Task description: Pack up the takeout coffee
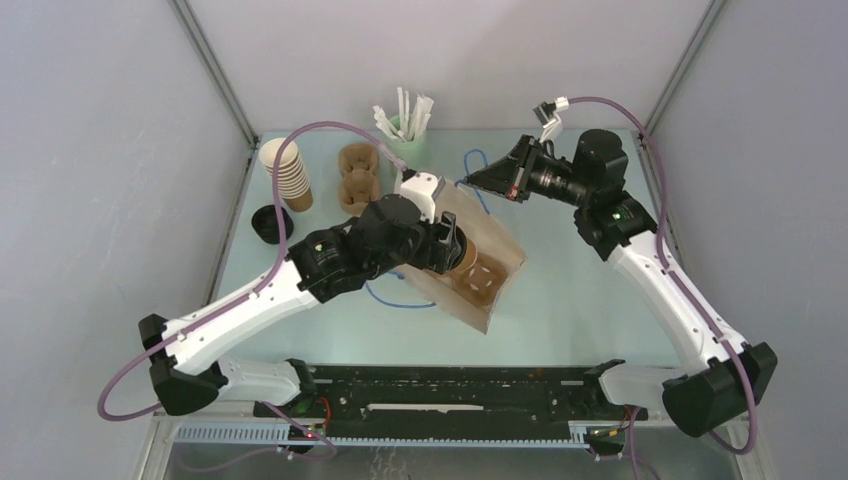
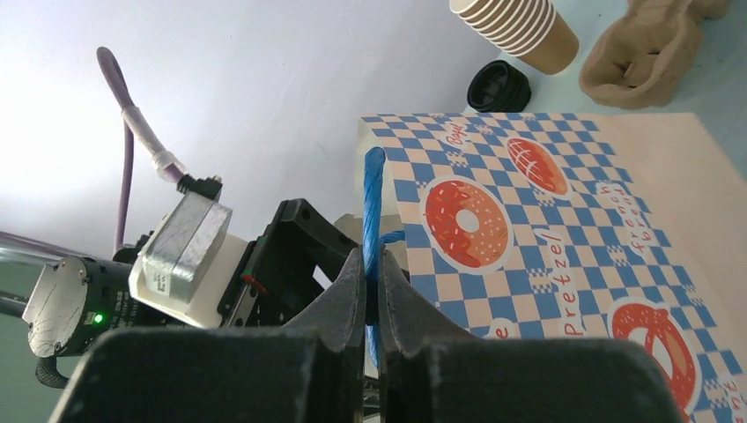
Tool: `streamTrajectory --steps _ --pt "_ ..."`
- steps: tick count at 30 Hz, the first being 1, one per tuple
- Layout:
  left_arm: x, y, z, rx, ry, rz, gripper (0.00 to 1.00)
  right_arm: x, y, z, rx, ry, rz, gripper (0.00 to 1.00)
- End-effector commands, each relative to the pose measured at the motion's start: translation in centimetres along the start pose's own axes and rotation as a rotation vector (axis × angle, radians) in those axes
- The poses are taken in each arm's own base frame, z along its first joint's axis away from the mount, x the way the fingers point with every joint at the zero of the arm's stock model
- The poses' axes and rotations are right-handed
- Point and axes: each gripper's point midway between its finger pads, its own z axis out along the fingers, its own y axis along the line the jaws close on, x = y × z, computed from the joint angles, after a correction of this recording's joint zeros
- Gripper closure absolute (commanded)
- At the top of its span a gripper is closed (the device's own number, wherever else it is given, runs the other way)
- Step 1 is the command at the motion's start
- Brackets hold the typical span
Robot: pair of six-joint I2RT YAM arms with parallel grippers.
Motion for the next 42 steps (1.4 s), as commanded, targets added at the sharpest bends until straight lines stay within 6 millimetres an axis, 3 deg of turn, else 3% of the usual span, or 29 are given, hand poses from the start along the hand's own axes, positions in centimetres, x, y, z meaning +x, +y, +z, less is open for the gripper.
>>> streamTrajectory --steps 1,17,24,29,37,42 --pt "-1.9 -0.6 -1.0 0.053 -0.137 -0.047 0.65 -1.6 2.6 0.7 -0.121 -0.019 -0.049 0.96" --pt "2.3 0.6 1.6 0.051 -0.122 0.04 0.67 0.4 3.0 2.0 -0.124 0.01 -0.194 0.95" --pt "1.6 1.7 2.1 -0.043 -0.158 -0.111 0.67 -0.2 3.6 2.1 -0.092 -0.059 -0.251 0.96" --pt "1.2 3.7 2.3 -0.178 -0.157 -0.174 0.67 -0.4 4.0 2.6 -0.071 -0.128 -0.293 0.94" --pt "0.4 4.7 2.4 -0.215 -0.171 -0.224 0.67 -2.4 4.8 3.3 -0.018 -0.285 -0.322 0.97" --pt "0.0 5.1 2.6 -0.209 -0.173 -0.284 0.68 -1.9 4.7 3.7 0.01 -0.291 -0.331 1.0"
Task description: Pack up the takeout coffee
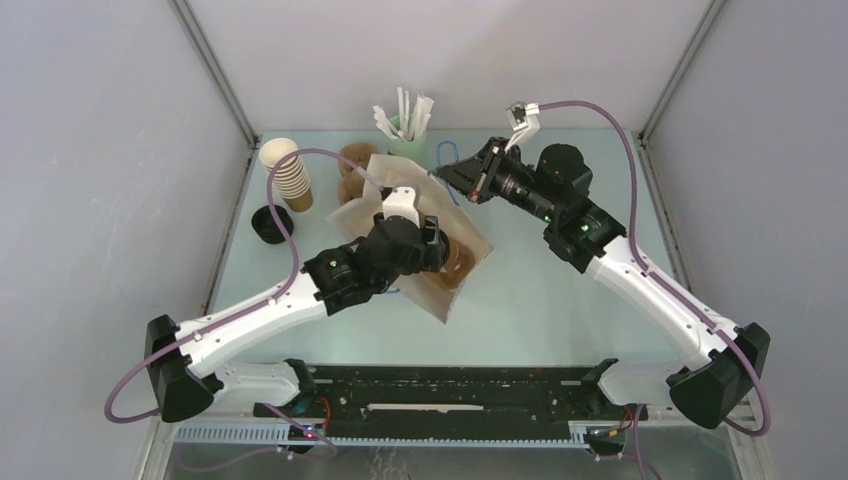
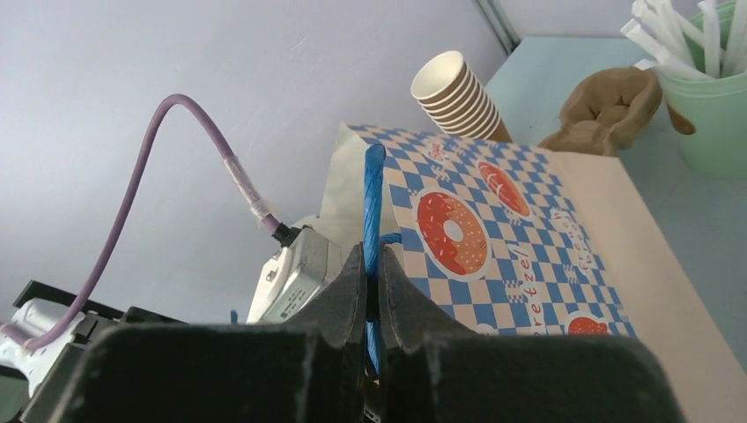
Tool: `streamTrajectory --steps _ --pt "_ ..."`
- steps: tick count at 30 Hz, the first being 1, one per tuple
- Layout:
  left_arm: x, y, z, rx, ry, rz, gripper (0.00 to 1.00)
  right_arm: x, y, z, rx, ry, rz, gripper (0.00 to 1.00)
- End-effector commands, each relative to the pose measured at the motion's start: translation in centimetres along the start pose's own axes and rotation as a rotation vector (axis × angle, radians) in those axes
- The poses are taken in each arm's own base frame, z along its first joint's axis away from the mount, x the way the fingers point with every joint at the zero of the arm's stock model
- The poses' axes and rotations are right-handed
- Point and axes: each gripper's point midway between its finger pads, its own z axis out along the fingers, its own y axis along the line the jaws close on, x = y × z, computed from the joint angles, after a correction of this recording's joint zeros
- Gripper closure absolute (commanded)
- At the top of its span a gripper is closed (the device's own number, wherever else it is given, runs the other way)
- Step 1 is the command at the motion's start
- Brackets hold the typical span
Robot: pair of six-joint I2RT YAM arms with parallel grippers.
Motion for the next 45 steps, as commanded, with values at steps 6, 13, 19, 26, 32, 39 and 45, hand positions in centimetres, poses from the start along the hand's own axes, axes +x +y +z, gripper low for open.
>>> streamTrajectory --steps 6,13,19,26,32,39,45 --pt "-3.7 -0.8 0.4 0.021 -0.047 -0.239 0.7 -1.9 1.9 0.2 0.022 -0.126 -0.134 1.0" --pt "-2.5 0.2 1.0 -0.034 -0.02 -0.282 0.7 -1.7 1.8 0.4 0.045 -0.14 -0.17 1.0" --pt "-1.5 0.1 2.5 -0.081 -0.005 -0.319 0.75 -0.8 1.4 0.6 0.041 -0.125 -0.112 1.0" --pt "-0.3 0.6 2.9 -0.135 0.012 -0.343 0.76 -0.9 1.3 0.5 0.054 -0.132 -0.098 1.0" --pt "-0.1 0.9 2.8 -0.182 -0.007 -0.343 0.8 -1.2 1.5 0.4 0.067 -0.162 -0.091 1.0" --pt "-2.1 0.5 2.1 -0.22 -0.046 -0.326 0.82 -1.8 2.4 0.2 0.062 -0.199 -0.094 1.0" --pt "-2.3 -0.1 2.0 -0.244 -0.048 -0.332 0.84 -1.8 3.0 0.1 0.055 -0.21 -0.114 1.0"
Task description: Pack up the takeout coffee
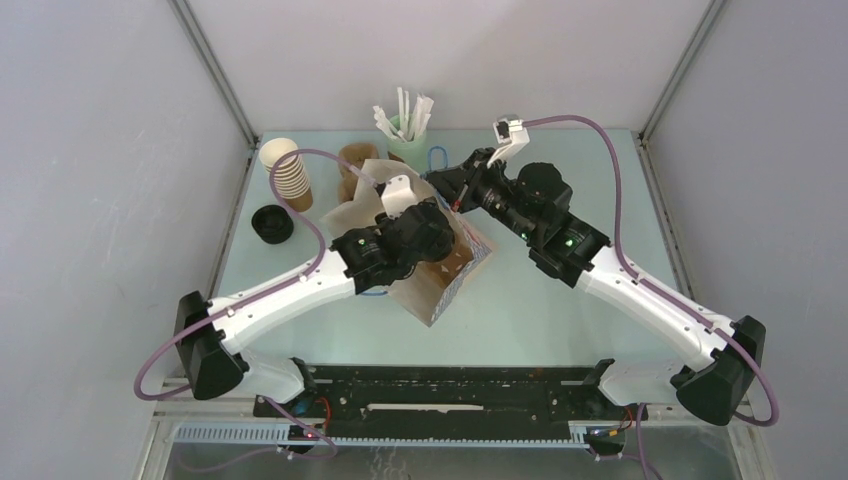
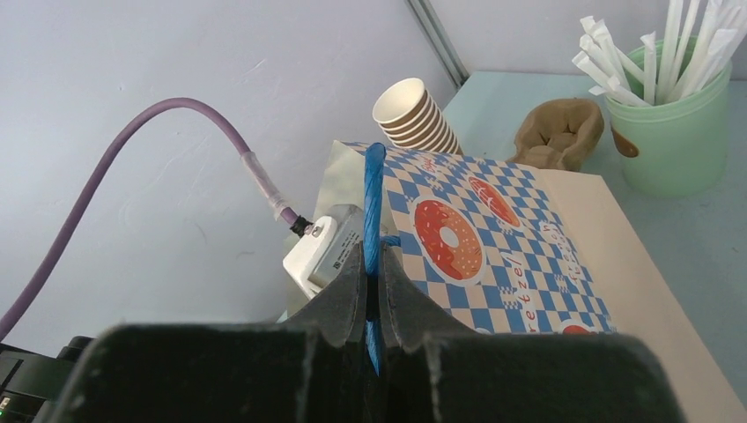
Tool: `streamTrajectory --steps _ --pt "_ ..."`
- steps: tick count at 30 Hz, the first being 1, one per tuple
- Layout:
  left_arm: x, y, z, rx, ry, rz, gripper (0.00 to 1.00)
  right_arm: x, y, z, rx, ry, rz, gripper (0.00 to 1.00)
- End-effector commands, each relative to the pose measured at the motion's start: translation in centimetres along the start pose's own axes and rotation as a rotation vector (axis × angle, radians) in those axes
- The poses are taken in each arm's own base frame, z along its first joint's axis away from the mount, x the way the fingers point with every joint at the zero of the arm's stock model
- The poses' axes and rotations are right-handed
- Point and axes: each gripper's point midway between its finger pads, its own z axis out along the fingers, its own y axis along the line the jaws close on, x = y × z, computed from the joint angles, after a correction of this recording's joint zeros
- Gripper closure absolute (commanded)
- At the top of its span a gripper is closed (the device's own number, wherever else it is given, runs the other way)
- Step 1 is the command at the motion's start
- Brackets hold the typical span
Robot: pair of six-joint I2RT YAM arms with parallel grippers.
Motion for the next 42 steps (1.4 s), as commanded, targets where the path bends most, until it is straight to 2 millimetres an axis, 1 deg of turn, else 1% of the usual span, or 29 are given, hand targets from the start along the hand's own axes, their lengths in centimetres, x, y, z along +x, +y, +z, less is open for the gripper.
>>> streamTrajectory --steps 1,4,6,9,13,17,22,26,30,37,42 --pt "-1.5 -0.6 -0.8 -0.025 -0.061 -0.044 0.84 -3.3 2.3 -1.0 -0.056 -0.117 -0.009 1.0" --pt "-1.2 -0.4 -0.6 -0.039 -0.062 -0.072 0.84 -3.4 2.5 -1.1 -0.056 -0.127 -0.024 1.0" --pt "-0.9 -0.7 -0.4 -0.039 -0.053 -0.077 0.85 -3.5 2.4 -1.1 -0.046 -0.13 -0.023 1.0" --pt "-0.7 -0.9 -0.7 -0.043 -0.049 -0.072 0.86 -3.5 2.2 -1.1 -0.036 -0.132 -0.025 1.0" --pt "0.3 -0.1 -0.9 -0.067 -0.031 -0.07 0.88 -3.6 2.2 -1.2 -0.028 -0.138 -0.03 1.0" --pt "1.0 0.7 -1.1 -0.079 -0.012 -0.068 0.92 -3.5 2.0 -1.2 -0.015 -0.141 -0.046 1.0" --pt "1.2 1.0 -1.3 -0.085 -0.006 -0.086 0.92 -3.3 1.9 -1.2 -0.007 -0.148 -0.043 1.0" --pt "0.9 0.5 -2.2 -0.04 -0.002 -0.103 0.92 -2.9 1.7 -1.2 -0.002 -0.141 -0.038 1.0" --pt "1.0 1.3 -2.6 0.008 -0.027 -0.131 0.93 -3.0 1.5 -1.4 0.001 -0.142 -0.046 1.0" --pt "1.9 0.5 -1.5 -0.015 0.009 -0.093 0.92 -3.0 1.6 -1.2 -0.002 -0.147 -0.037 1.0" --pt "2.8 0.5 -0.9 -0.024 0.034 -0.09 0.92 -3.0 1.6 -1.2 -0.004 -0.147 -0.03 1.0"
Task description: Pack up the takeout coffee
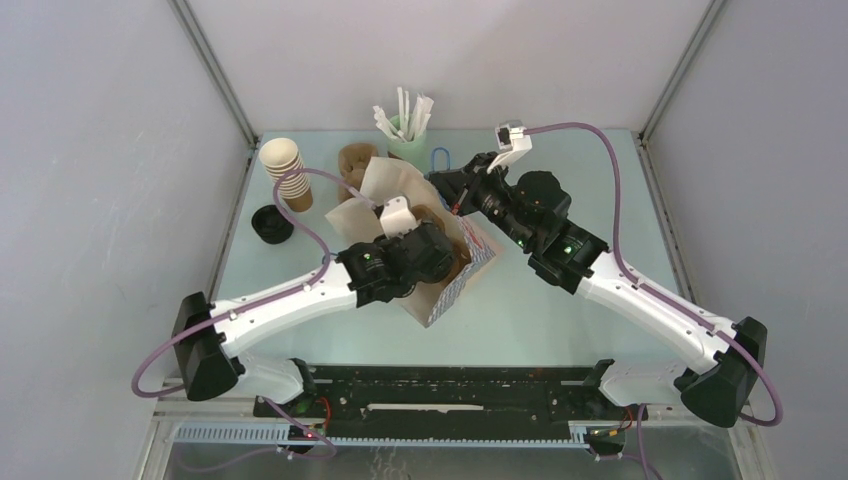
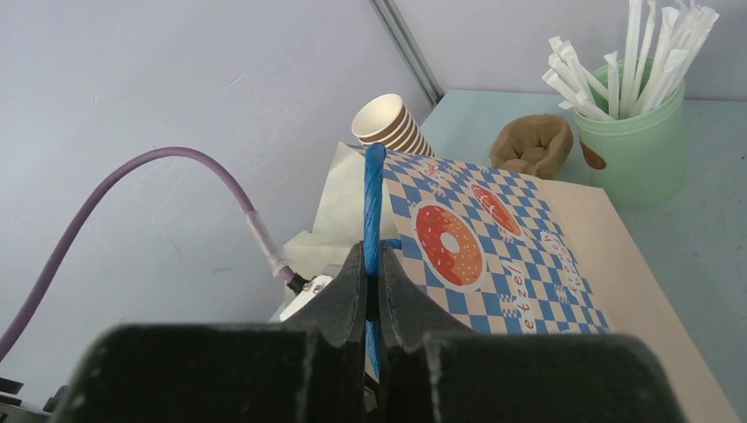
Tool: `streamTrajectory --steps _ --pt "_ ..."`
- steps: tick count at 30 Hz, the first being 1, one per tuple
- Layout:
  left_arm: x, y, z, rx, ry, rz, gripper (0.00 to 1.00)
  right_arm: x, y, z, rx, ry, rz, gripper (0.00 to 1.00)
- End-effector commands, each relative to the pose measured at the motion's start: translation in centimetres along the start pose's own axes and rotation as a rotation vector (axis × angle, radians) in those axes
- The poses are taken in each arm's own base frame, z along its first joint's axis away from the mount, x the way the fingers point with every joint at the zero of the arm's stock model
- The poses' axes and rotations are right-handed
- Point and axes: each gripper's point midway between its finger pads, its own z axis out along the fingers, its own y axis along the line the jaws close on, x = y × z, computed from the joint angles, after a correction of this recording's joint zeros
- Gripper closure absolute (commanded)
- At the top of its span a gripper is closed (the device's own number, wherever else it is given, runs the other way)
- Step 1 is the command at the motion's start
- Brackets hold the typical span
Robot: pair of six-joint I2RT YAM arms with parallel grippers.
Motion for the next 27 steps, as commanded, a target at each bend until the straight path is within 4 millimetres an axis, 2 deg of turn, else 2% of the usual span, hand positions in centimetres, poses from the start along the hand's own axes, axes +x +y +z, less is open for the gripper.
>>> streamTrajectory --steps 1,9,20,27 --pt "-0.7 -1.2 0.0 0.028 -0.015 -0.032 0.92 -3.1 1.9 -0.9 -0.049 -0.096 0.015 1.0" --pt "-0.3 -1.2 1.1 0.011 -0.014 -0.038 0.92 -2.7 1.6 -1.2 -0.048 -0.078 0.067 1.0" --pt "1.0 -0.1 2.7 -0.043 0.013 -0.095 0.91 -3.1 0.7 -1.5 -0.04 -0.088 0.123 1.0" --pt "0.7 0.0 2.9 -0.036 -0.004 -0.114 0.91 -2.3 1.0 -1.4 -0.057 -0.055 0.155 1.0"
